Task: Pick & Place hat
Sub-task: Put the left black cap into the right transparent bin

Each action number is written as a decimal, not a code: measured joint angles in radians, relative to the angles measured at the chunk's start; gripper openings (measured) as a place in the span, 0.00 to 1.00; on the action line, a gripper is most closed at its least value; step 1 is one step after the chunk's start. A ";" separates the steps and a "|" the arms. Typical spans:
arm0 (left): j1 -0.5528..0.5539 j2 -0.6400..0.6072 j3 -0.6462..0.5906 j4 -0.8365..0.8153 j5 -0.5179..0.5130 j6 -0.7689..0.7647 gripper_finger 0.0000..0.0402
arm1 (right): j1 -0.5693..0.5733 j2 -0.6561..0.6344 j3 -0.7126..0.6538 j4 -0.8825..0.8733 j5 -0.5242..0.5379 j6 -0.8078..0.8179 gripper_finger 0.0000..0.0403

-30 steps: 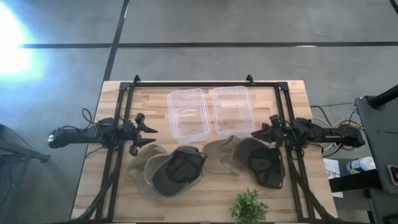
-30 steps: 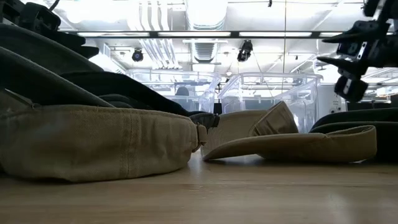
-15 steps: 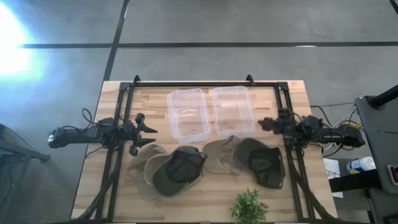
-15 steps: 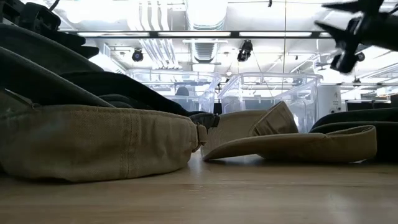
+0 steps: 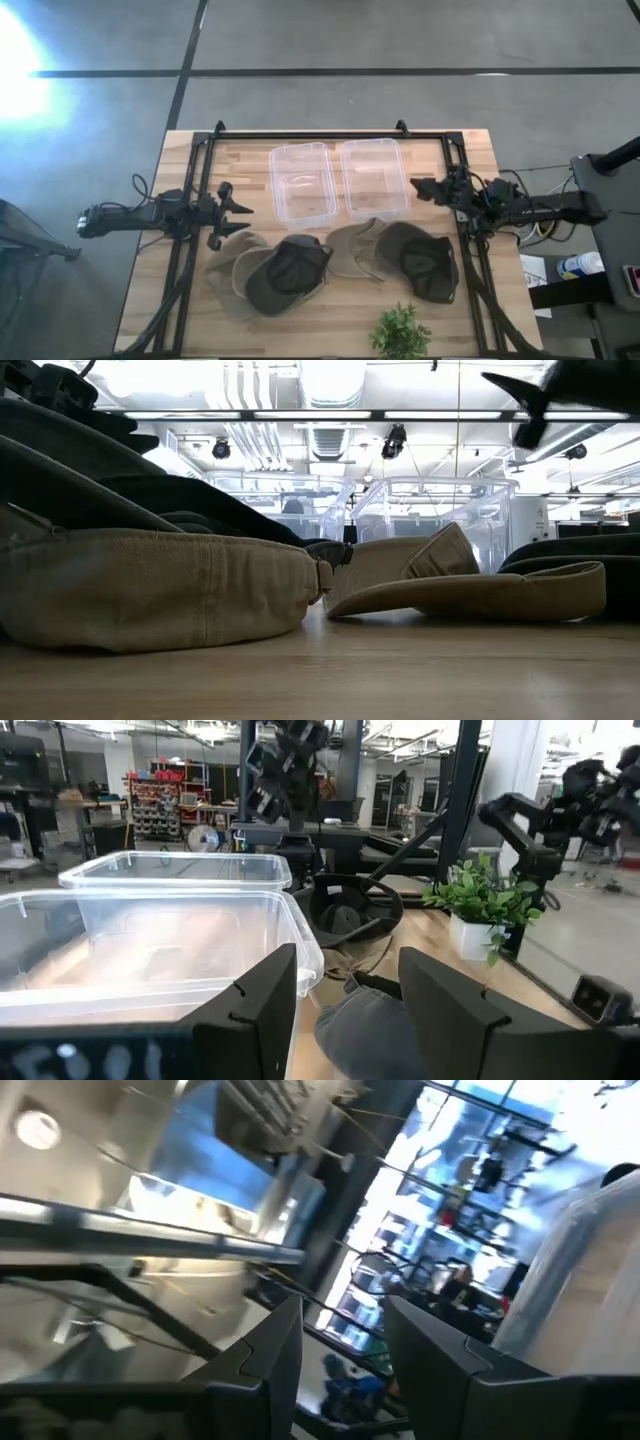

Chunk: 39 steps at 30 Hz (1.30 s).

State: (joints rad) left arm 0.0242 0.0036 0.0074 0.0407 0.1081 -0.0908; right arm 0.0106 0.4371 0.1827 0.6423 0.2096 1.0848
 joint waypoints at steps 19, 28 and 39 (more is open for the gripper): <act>0.000 0.000 0.000 0.046 -0.093 -1.294 0.43 | 0.056 0.694 0.676 -0.782 -0.093 -0.016 0.34; 0.000 0.005 0.004 0.178 -0.156 -1.376 0.43 | 0.062 0.782 0.883 -1.062 -0.109 -0.097 0.34; -0.015 0.267 0.346 -0.458 0.227 -1.210 0.43 | 0.061 0.779 0.975 -1.251 -0.109 -0.128 0.34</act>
State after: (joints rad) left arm 0.0094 0.2706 0.3530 -0.4178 0.3349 -1.3004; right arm 0.0719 1.2164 1.1572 -0.6087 0.1011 0.9570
